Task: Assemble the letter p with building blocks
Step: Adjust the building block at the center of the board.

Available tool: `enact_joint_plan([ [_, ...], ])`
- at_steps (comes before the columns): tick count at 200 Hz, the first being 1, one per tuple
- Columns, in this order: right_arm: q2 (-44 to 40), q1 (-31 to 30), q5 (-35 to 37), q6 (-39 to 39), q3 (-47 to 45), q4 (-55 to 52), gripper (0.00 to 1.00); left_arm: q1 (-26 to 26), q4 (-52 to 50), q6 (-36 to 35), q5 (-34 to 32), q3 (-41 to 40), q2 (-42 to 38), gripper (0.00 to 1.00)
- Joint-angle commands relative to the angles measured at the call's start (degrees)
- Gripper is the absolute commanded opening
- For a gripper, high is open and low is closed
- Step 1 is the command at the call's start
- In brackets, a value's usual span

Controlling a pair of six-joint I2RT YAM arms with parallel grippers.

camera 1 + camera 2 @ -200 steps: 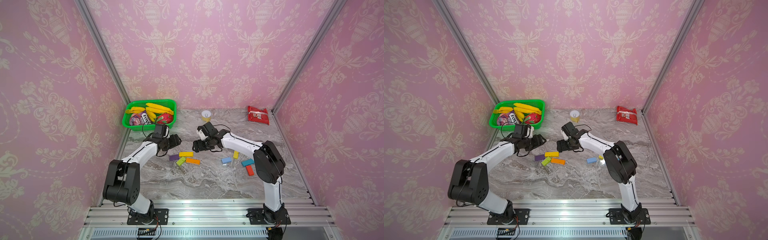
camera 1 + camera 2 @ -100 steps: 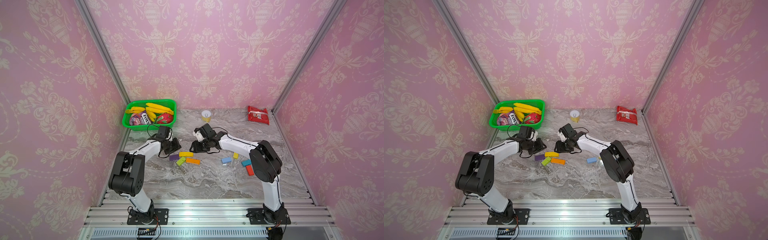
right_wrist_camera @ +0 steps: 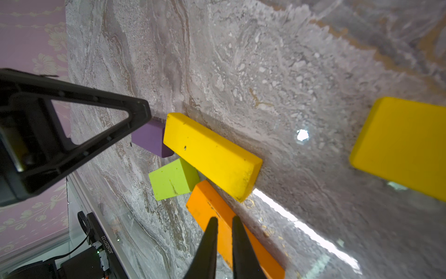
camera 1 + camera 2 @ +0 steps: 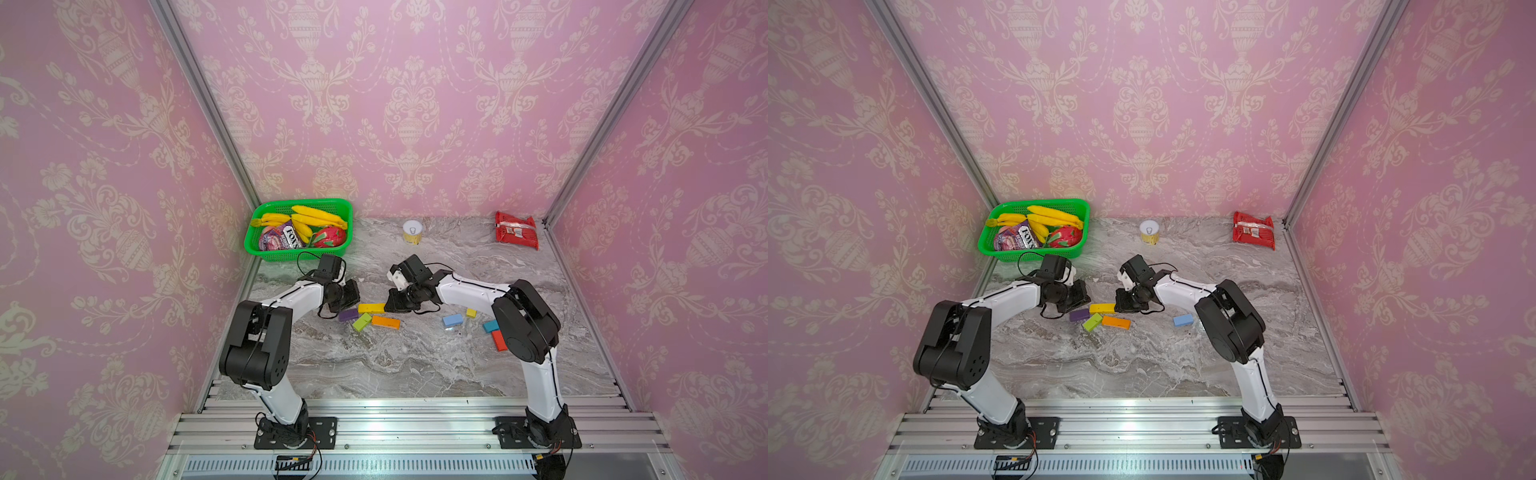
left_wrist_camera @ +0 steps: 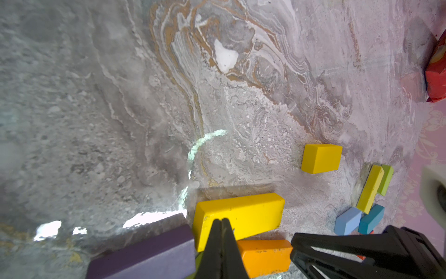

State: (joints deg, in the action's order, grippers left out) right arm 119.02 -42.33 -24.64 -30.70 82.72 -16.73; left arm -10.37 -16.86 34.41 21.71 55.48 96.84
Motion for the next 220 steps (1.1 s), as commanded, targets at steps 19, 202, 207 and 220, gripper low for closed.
enact_joint_plan([
  [19,1.7,-0.33,2.06,0.02,-0.21,-0.89,0.18,-0.42,-1.37,-0.29,-2.25,-1.65,-0.29,0.0],
  [202,8.8,0.23,1.38,0.91,7.31,-3.74,0.18,-2.14,-1.79,-1.12,-1.99,0.64,6.64,0.0],
  [207,9.02,0.19,1.37,0.93,7.77,-3.91,0.18,-2.13,-1.69,-1.01,-2.16,0.88,6.97,0.0],
  [220,9.52,0.16,1.32,0.97,8.86,-4.09,0.18,-2.11,-1.75,-0.84,-2.76,1.67,7.78,0.0],
])
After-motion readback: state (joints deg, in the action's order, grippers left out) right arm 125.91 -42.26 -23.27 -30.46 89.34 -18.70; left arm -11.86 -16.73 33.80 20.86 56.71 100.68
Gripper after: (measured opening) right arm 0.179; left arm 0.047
